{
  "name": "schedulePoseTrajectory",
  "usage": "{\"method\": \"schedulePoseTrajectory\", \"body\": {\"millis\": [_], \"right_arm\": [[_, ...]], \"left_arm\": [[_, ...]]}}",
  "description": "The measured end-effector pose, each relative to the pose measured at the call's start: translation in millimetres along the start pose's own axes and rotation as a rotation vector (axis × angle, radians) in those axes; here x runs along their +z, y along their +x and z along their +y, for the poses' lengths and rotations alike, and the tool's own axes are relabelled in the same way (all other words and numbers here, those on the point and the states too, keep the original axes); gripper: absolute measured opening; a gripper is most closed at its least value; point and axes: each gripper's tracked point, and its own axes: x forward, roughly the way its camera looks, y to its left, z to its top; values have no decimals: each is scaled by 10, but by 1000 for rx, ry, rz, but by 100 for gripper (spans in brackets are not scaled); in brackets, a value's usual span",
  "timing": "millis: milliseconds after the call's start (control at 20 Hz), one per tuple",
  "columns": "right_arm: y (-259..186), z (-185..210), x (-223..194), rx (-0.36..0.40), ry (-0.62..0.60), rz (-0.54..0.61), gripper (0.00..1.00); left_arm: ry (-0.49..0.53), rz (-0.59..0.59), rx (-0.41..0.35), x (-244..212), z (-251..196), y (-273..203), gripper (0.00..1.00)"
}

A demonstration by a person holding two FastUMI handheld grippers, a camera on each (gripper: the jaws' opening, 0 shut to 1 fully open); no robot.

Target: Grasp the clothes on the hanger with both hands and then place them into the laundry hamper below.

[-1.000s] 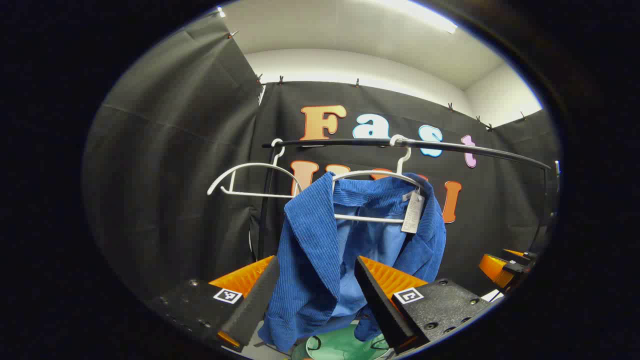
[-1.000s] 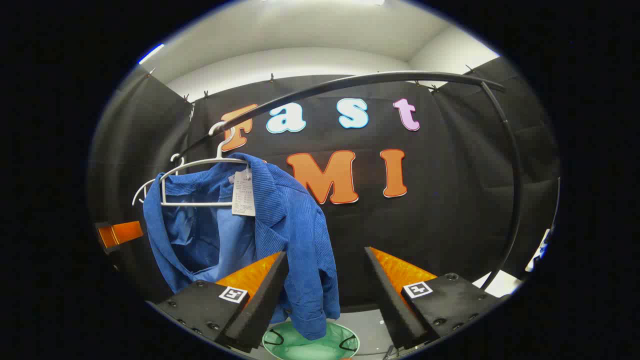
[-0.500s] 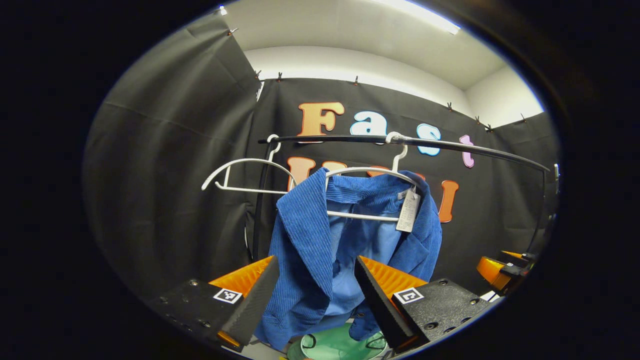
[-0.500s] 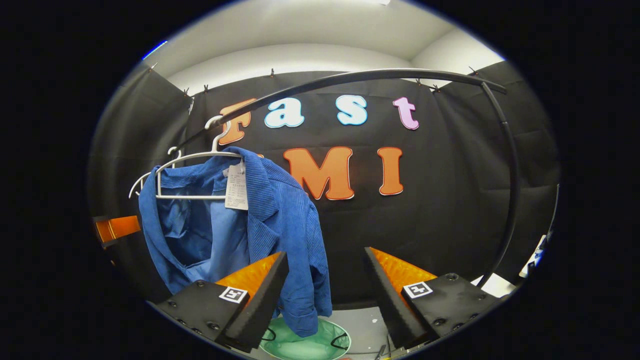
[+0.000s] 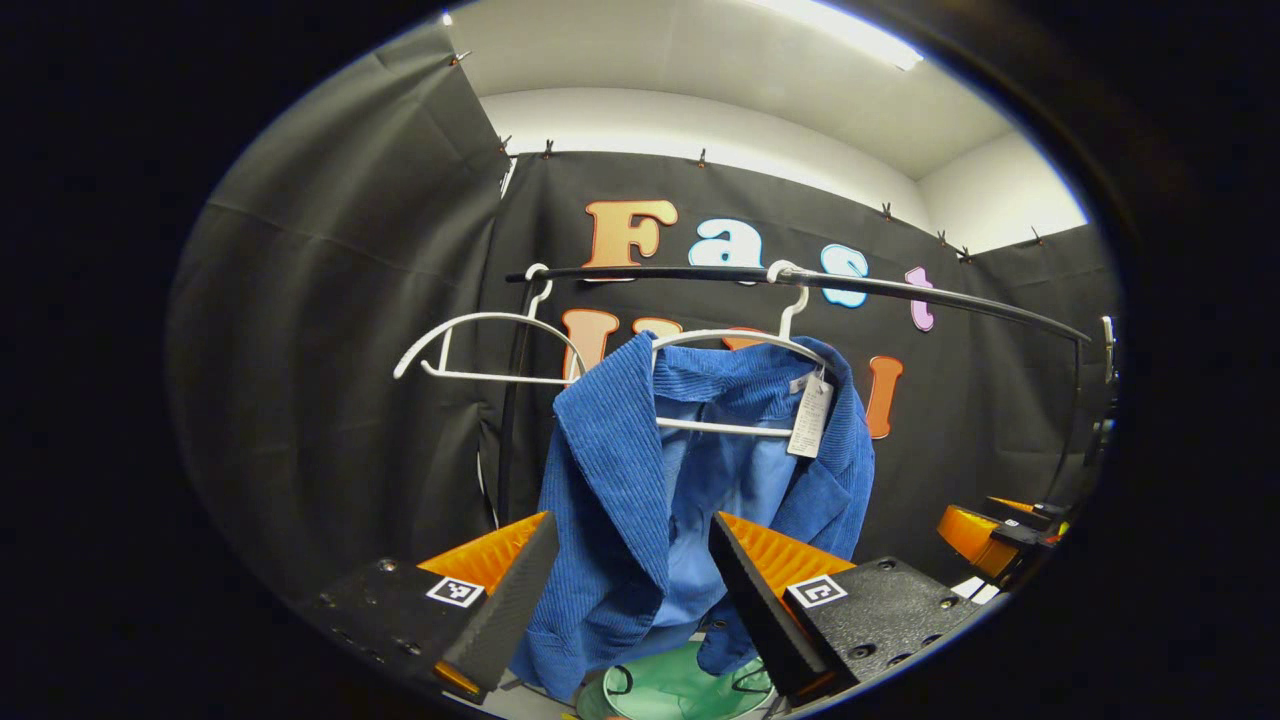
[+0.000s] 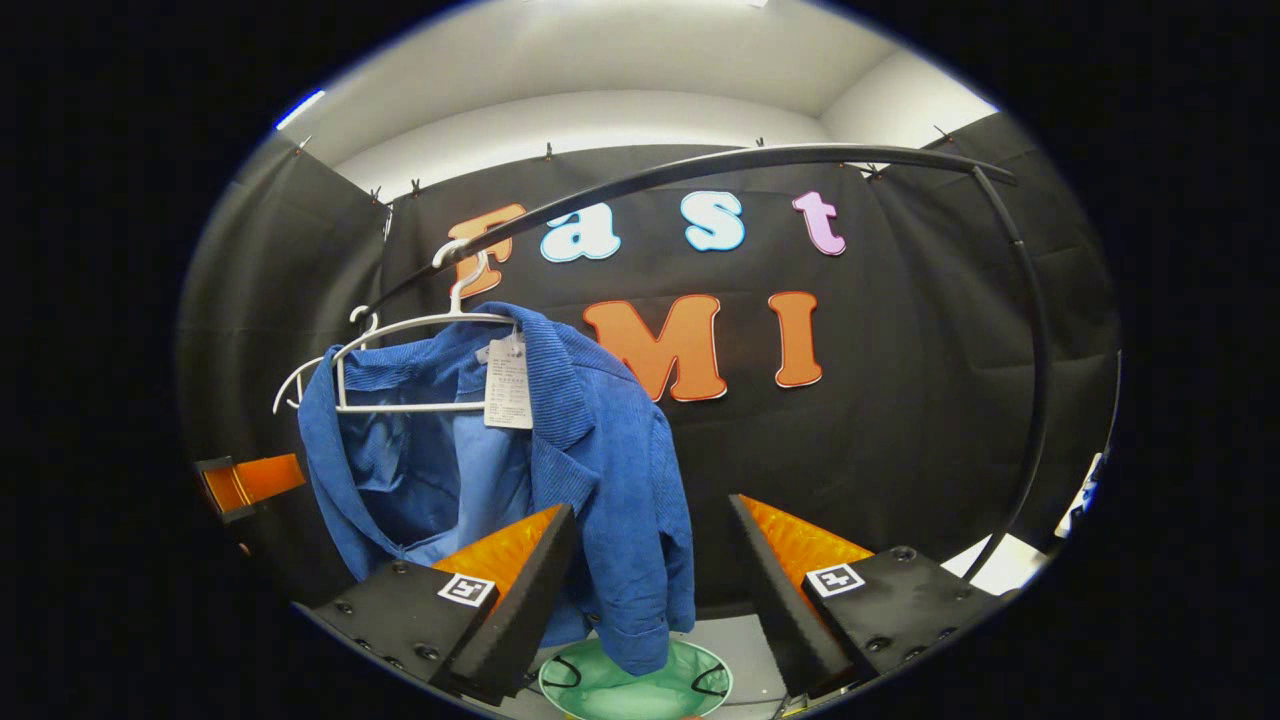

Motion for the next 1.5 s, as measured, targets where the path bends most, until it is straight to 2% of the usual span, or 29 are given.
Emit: {"method": "schedulePoseTrajectory", "body": {"millis": [350, 400, 450, 650, 800, 850, 1200, 1250, 1300, 1350, 1500], "right_arm": [[384, 256, -5, 58, -12, 12, 90], [450, 303, -11, 70, -7, 14, 90], [517, 332, -19, 78, -4, 16, 90], [761, 432, -41, 100, -17, 27, 90], [935, 461, -83, 105, -21, 35, 89], [995, 471, -112, 105, -12, 44, 98], [1383, 500, -309, 97, -32, 94, 98], [1445, 505, -322, 93, -42, 98, 98], [1503, 502, -327, 89, -57, 95, 98], [1560, 511, -336, 91, -66, 93, 98], [1683, 584, -397, 118, -42, 112, 98]], "left_arm": [[5, 4, 2, 22, 47, 157, 95], [8, 4, 3, 19, 53, 190, 92], [10, 7, 8, 6, 67, 221, 95], [6, 28, 22, -56, 100, 365, 95], [23, 29, 27, -61, 115, 471, 95], [32, 27, 32, -55, 129, 499, 95], [54, 49, 42, -150, 164, 725, 95], [54, 51, 38, -155, 162, 732, 98], [53, 54, 30, -167, 139, 757, 95], [52, 56, 29, -178, 140, 779, 98], [55, 54, 46, -175, 200, 781, 88]]}}
